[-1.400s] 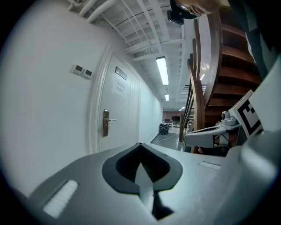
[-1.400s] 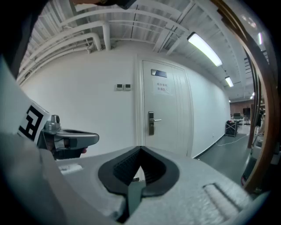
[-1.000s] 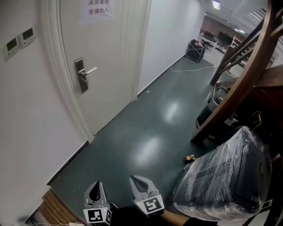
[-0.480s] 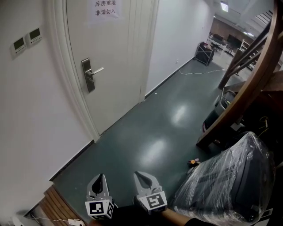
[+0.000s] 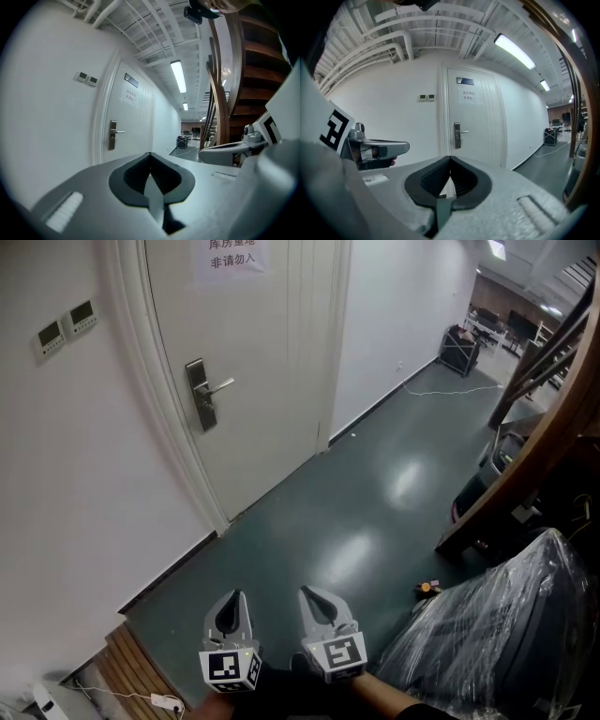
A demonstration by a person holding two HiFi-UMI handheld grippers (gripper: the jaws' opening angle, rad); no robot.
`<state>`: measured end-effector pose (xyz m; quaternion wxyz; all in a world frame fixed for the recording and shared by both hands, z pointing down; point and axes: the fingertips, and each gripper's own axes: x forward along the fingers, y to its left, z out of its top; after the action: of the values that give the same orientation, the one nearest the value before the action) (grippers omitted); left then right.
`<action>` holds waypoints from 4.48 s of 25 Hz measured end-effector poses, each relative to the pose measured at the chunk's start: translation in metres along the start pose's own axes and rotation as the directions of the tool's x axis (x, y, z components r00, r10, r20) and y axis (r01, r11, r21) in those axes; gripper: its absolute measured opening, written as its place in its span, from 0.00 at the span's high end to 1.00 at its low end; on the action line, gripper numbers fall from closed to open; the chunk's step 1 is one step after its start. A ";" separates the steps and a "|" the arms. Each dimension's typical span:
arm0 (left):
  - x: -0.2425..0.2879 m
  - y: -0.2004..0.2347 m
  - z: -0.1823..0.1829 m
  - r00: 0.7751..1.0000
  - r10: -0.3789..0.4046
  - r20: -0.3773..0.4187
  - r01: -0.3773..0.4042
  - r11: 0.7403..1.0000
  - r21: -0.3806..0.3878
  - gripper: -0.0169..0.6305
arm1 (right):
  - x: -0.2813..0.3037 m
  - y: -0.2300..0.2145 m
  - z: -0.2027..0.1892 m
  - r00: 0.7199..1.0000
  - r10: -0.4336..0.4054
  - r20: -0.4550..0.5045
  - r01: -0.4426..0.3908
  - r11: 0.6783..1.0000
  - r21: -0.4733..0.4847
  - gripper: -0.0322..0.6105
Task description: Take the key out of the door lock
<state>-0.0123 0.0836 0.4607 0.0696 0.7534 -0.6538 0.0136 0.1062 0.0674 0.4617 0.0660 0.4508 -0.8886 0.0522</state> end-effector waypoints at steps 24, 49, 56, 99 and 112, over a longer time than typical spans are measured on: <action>0.189 0.120 0.031 0.999 -0.048 0.010 0.047 0.999 0.017 0.95 | 0.211 -0.044 0.026 0.997 0.005 -0.079 -0.001 0.998 0.055 0.96; 0.349 0.301 0.062 0.969 0.246 0.034 -0.247 0.969 0.033 0.95 | 0.507 -0.067 0.076 0.943 0.313 -0.109 -0.314 0.949 0.008 0.96; 0.412 0.313 0.074 0.938 0.345 0.012 -0.346 0.938 0.035 0.95 | 0.588 -0.076 0.072 0.807 0.566 -0.170 -0.537 0.822 0.190 0.90; 0.445 0.344 0.073 0.849 0.525 -0.064 -0.523 0.851 0.045 0.95 | 0.748 -0.065 0.033 0.566 0.824 0.035 -0.334 0.190 0.923 0.91; 0.438 0.350 0.071 0.861 0.503 -0.072 -0.503 0.864 0.031 0.95 | 0.746 -0.070 0.030 0.610 0.792 0.037 -0.298 0.186 0.936 0.92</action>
<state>-0.2997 -0.4034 0.4694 0.0850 0.5561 -0.8243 0.0640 -0.2760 -0.5710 0.5566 0.0067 0.0214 -0.7756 0.6309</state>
